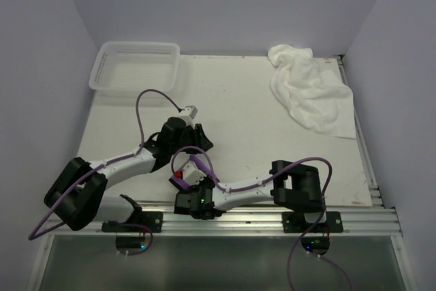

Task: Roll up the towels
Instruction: Roll the towel

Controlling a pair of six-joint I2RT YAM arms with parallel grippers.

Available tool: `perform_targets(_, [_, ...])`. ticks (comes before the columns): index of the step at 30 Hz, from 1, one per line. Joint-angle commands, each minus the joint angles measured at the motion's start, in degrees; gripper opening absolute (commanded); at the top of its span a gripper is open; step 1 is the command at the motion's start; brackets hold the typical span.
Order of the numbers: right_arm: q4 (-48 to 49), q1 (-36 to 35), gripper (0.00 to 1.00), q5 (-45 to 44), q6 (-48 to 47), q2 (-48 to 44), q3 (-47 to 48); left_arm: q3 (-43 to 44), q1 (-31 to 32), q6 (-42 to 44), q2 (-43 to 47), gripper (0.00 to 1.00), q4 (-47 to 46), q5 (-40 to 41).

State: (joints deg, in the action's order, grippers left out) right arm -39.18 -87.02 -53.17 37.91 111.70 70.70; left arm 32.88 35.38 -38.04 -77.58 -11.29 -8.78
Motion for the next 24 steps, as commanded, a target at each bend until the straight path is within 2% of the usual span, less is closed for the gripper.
perform_targets(1, [1.89,-0.08,0.00,-1.51,-1.52,-2.97,-1.26,-1.24,-0.04,0.78,4.79,0.46,3.81,-1.16])
perform_targets(9, [1.74,-0.16,0.00,-1.59,-2.84,-2.01,-0.74,-4.05,-0.04,-2.12,9.98,0.49,11.20,-3.62])
perform_targets(15, [2.62,-0.08,0.00,-2.12,-2.05,-3.15,-1.96,-6.86,-0.04,-3.18,15.70,0.55,17.44,-2.12])
perform_targets(24, [4.55,-0.16,0.00,-0.36,-1.88,-3.94,-2.84,-10.03,0.66,-4.32,11.40,0.57,12.52,-1.69])
